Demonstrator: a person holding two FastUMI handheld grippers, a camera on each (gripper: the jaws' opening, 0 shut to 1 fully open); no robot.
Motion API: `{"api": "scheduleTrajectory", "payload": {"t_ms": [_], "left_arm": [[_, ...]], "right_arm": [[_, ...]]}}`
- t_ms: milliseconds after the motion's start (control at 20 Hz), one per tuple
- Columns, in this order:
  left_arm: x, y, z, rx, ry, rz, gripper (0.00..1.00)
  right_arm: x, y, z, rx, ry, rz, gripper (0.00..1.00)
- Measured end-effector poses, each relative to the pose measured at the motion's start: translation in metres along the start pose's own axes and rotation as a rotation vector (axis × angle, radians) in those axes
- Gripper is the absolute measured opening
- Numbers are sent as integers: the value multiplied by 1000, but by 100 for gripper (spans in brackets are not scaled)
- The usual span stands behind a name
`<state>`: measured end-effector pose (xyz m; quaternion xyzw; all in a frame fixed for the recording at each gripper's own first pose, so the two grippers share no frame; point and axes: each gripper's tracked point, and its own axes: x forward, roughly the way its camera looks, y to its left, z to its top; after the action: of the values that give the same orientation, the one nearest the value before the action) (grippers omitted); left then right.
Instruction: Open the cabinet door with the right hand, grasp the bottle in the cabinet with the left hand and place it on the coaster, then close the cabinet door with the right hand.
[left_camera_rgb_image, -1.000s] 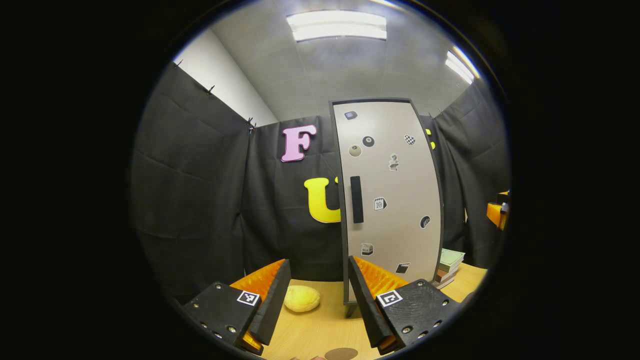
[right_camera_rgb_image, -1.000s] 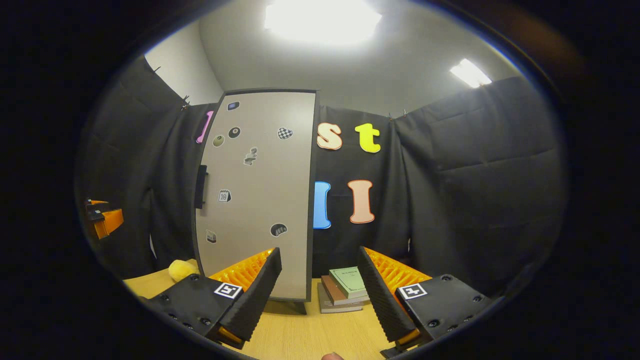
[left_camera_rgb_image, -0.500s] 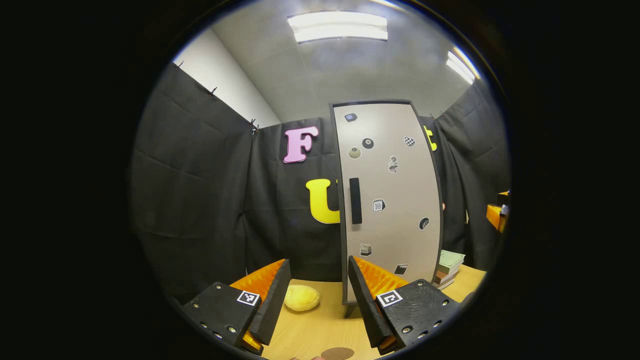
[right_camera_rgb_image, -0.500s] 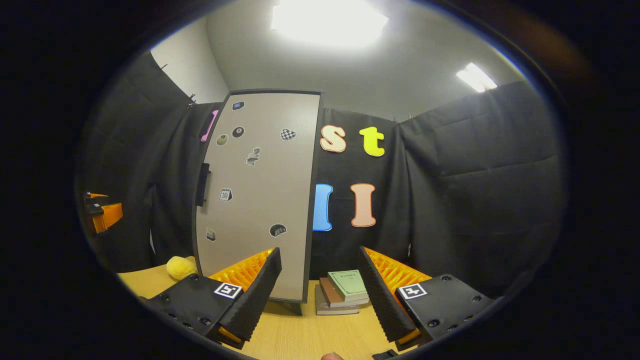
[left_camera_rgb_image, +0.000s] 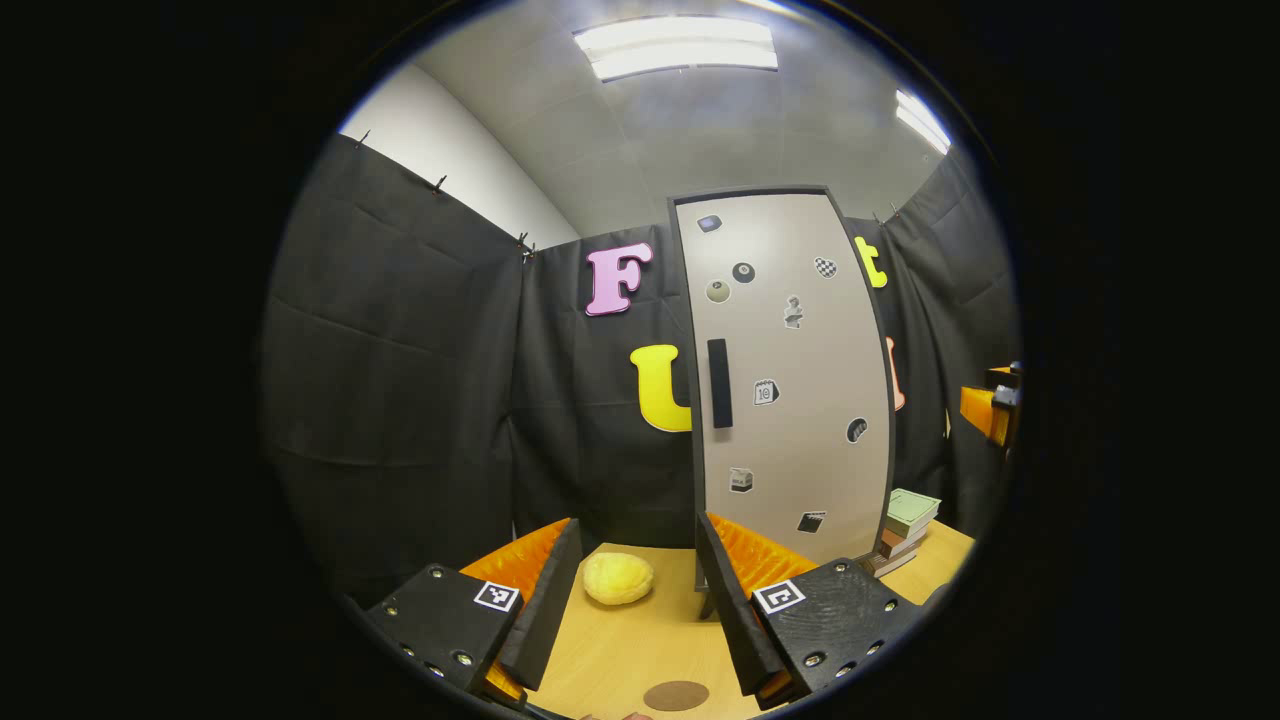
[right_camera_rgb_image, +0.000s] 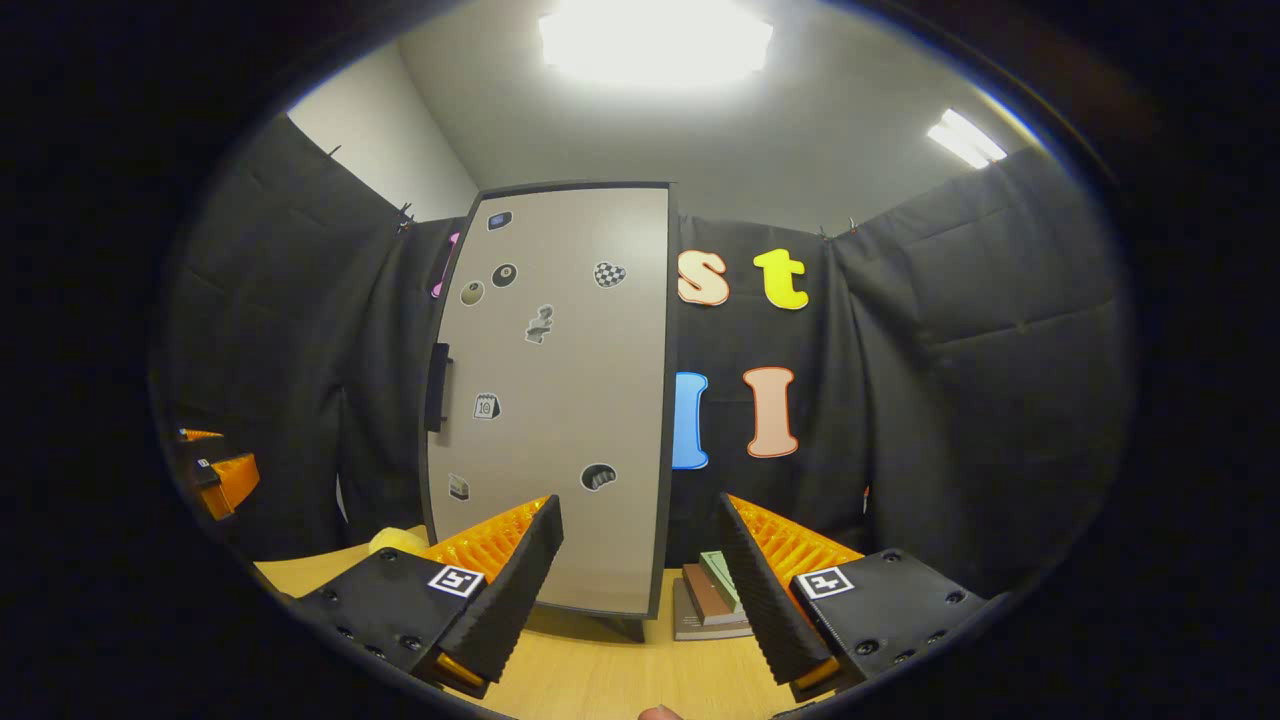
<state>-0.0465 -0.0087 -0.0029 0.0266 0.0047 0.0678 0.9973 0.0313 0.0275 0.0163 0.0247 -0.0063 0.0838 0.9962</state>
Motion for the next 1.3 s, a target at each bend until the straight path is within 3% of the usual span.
{"api": "scheduleTrajectory", "payload": {"t_ms": [750, 1300], "left_arm": [[42, 124, -4, 51, -37, 106, 67], [59, 195, -35, 61, 2, 184, 67]], "right_arm": [[107, 124, 52, 84, 5, 102, 98], [171, 211, 64, 66, 27, 165, 97]]}}
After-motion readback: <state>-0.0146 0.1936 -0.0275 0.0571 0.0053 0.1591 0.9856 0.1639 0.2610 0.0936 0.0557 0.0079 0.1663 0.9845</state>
